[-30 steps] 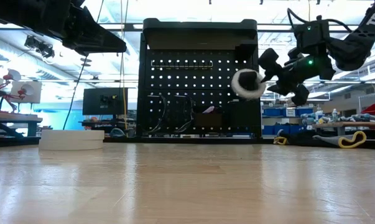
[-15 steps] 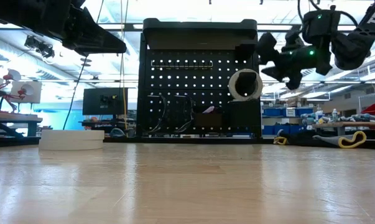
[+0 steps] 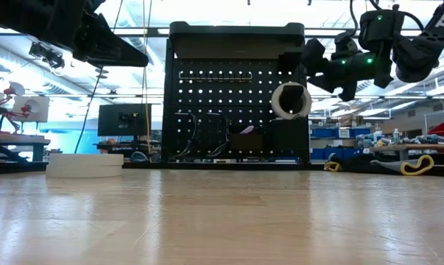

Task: Hang tools onto peg board
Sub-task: Hang the white masking tape on the peg board

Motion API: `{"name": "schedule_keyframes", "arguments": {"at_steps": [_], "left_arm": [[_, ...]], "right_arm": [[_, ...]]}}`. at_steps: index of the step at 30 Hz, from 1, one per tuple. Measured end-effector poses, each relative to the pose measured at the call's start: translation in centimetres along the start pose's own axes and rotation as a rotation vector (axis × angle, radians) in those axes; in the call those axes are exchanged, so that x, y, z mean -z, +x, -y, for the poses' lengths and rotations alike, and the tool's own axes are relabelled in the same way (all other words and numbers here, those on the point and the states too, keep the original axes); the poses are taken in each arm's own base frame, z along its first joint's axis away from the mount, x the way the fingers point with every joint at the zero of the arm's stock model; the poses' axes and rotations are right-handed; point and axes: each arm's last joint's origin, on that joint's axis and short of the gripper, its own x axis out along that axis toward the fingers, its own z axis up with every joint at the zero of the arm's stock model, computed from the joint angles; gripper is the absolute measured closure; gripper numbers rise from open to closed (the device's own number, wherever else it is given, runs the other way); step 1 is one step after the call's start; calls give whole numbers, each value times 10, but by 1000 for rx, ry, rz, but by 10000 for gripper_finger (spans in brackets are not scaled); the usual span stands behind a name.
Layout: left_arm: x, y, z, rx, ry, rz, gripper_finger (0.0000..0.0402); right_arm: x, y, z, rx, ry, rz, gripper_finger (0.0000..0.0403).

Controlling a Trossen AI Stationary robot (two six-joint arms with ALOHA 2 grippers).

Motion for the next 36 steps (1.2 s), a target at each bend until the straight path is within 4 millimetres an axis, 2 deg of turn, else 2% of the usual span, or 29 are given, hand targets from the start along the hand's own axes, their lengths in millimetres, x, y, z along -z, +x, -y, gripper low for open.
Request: {"name": "schedule_keyframes", "arguments": {"at_steps": [6, 11, 19, 24, 29, 36], "left_arm": [[0, 0, 0, -11, -1, -2, 254], [10, -3, -4, -32, 11, -93, 254], [35, -6, -25, -166, -160, -320, 254], [48, -6, -25, -210, -225, -397, 254], [69, -5, -21, -181, -280, -457, 254], [99, -2, -17, -138, -305, -468, 254]], "right_arm": [[1, -2, -6, -31, -105, 1, 208], [7, -12, -25, -181, -175, -39, 209], [22, -45, -69, -440, -181, -140, 210], [29, -67, -87, -556, -180, -210, 209], [33, -79, -95, -611, -164, -254, 210], [37, -79, -93, -596, -161, -302, 210]]}}
